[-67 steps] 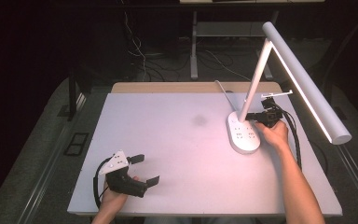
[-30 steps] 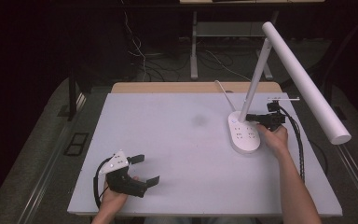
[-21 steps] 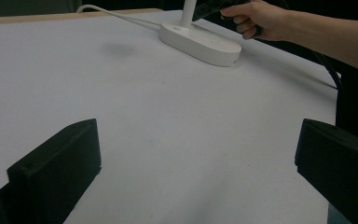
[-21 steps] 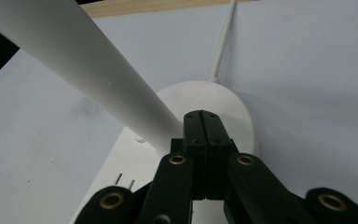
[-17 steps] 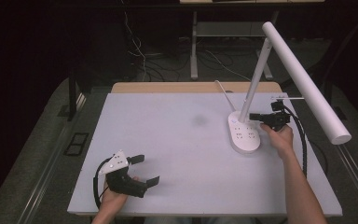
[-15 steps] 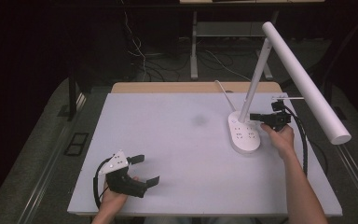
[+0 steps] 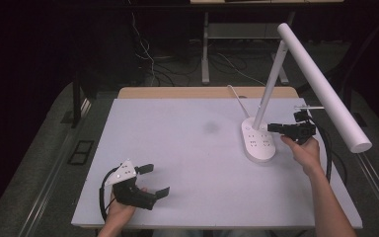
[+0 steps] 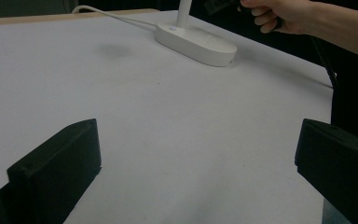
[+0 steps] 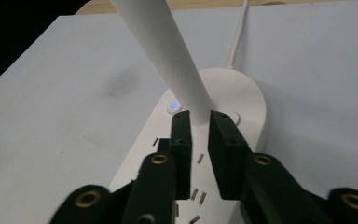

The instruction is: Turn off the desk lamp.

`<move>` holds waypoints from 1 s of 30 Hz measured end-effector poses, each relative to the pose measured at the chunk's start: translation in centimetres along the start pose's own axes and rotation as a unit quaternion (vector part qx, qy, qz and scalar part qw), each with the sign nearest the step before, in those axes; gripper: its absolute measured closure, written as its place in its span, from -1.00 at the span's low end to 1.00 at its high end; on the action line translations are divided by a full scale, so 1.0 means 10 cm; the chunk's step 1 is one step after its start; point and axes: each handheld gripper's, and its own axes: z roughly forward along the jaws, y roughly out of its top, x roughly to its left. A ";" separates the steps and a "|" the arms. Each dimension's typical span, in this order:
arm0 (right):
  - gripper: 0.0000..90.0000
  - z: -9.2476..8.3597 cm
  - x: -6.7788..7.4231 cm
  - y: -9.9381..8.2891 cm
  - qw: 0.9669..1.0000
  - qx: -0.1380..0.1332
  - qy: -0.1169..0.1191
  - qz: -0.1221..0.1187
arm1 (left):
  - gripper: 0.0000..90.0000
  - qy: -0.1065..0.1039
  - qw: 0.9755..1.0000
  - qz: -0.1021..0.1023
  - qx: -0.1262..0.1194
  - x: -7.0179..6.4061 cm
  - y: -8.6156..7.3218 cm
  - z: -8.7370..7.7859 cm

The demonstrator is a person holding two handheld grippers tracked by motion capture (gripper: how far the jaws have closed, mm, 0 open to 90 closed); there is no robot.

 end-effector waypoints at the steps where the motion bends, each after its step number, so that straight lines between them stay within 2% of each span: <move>1: 0.49 -0.01 0.00 -0.01 1.000 -0.002 0.001 -0.003 | -1.00 0.000 1.000 0.000 0.000 0.00 0.00 0.00; 4: 0.26 -0.06 0.06 -0.05 1.000 -0.009 0.006 -0.004 | -1.00 -0.001 1.000 -0.002 0.000 0.00 0.00 0.01; 5: 0.26 -0.06 0.06 -0.05 1.000 -0.009 0.006 -0.004 | -1.00 0.000 1.000 -0.002 0.000 0.00 0.00 0.01; 12: -0.48 -0.13 0.26 -0.11 1.000 -0.005 -0.015 -0.007 | -1.00 -0.001 1.000 -0.001 0.000 0.00 0.00 0.01; 13: -0.64 -0.15 0.29 -0.12 1.000 -0.003 -0.017 -0.010 | -1.00 -0.001 1.000 -0.001 -0.001 -0.01 0.00 0.01; 14: -0.76 -0.16 0.33 -0.14 1.000 -0.002 -0.015 -0.014 | -1.00 -0.001 1.000 -0.001 -0.001 -0.01 0.00 0.01; 16: -0.79 -0.18 0.37 -0.17 1.000 -0.001 -0.009 -0.019 | -1.00 -0.001 1.000 -0.001 -0.002 -0.01 0.00 0.01; 17: -0.98 -0.20 0.40 -0.19 1.000 0.000 -0.005 -0.023 | -1.00 -0.001 1.000 -0.002 -0.003 -0.01 0.00 0.01; 18: -0.99 -0.22 0.43 -0.20 1.000 0.004 0.000 -0.028 | -1.00 0.000 1.000 -0.002 -0.003 -0.01 0.00 0.01; 30: -0.99 -0.46 0.68 -0.45 0.998 -0.023 0.029 -0.052 | -1.00 0.001 1.000 -0.002 -0.003 -0.01 0.00 0.01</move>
